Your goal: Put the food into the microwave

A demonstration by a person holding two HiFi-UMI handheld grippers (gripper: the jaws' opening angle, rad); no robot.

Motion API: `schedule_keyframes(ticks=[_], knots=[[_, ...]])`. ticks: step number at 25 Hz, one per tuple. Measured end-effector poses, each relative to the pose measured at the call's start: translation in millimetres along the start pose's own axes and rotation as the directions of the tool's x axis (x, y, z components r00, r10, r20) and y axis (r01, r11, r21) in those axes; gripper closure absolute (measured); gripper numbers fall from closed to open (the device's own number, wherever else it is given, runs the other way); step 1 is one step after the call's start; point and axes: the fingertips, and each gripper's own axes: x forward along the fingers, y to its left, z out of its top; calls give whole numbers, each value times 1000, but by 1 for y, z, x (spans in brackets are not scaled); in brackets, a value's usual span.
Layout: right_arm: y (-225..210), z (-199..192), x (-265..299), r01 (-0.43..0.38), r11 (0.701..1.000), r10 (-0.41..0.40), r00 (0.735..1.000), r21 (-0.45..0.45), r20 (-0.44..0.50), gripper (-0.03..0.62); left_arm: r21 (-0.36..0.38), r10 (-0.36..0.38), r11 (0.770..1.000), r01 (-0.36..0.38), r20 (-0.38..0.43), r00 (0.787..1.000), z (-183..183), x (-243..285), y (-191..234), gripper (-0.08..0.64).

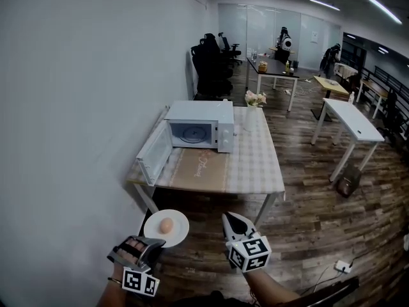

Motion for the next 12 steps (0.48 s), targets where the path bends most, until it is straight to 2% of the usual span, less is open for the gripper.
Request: schedule_keyframes(ticks=[12], knots=[[-47,5,-2,-30,999,30,999,13,12,583,0,-21,1000,21,-26,999,33,30,1,541]])
